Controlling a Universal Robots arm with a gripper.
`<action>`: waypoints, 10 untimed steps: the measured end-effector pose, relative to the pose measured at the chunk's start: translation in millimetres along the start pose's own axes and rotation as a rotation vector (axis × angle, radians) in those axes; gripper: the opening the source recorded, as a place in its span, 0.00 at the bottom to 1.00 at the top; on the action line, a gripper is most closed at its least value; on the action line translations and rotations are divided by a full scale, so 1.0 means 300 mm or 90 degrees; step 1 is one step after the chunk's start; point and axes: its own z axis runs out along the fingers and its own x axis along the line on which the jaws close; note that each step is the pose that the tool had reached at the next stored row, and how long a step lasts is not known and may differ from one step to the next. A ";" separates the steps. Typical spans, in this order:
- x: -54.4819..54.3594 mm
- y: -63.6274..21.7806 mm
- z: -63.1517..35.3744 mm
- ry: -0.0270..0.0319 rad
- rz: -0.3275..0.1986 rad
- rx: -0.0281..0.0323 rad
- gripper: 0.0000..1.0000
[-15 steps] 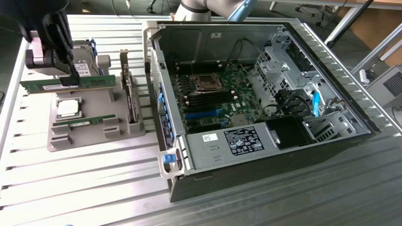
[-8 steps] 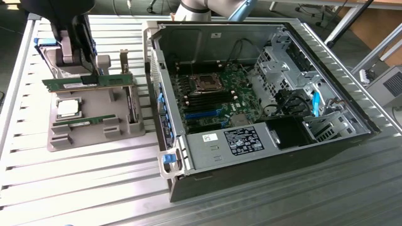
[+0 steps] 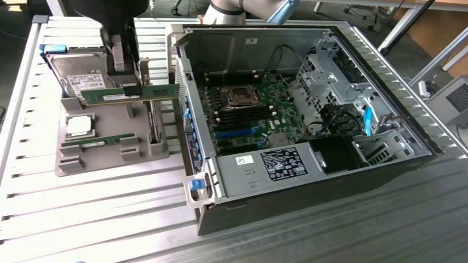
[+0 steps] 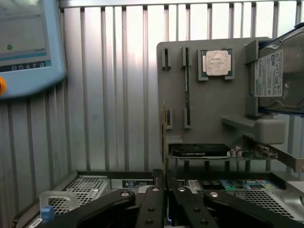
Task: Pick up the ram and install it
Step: 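Pick up the ram and move it above insertion slot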
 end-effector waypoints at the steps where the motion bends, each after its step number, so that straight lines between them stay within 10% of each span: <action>1: 0.000 -0.008 0.000 0.0000 0.000 0.0000 0.11; 10: -0.001 -0.097 0.002 -0.0007 0.001 -0.0002 0.11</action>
